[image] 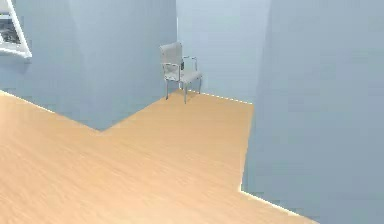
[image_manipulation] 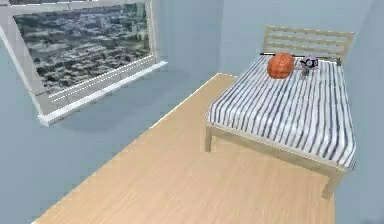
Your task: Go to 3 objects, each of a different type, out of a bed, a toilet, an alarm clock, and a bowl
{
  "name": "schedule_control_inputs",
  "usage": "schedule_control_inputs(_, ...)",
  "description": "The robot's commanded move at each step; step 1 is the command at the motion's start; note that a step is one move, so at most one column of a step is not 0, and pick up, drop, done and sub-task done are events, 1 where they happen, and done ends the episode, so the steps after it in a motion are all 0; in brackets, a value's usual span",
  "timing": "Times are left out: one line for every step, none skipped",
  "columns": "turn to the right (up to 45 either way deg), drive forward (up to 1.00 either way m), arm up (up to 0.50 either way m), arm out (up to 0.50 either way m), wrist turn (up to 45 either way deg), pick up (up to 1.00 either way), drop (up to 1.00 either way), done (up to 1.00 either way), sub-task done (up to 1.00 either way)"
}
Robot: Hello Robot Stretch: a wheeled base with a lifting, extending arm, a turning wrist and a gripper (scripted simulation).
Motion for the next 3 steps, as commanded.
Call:
schedule_control_inputs(30.0,0.00,0.00,0.00,0.0,0.00,0.00,0.00,0.00)
schedule_control_inputs(0.0,0.05,0.00,0.00,0.0,0.00,0.00,0.00,0.00)
schedule_control_inputs(45.0,0.00,0.00,0.00,0.0,0.00,0.00,0.00,0.00)
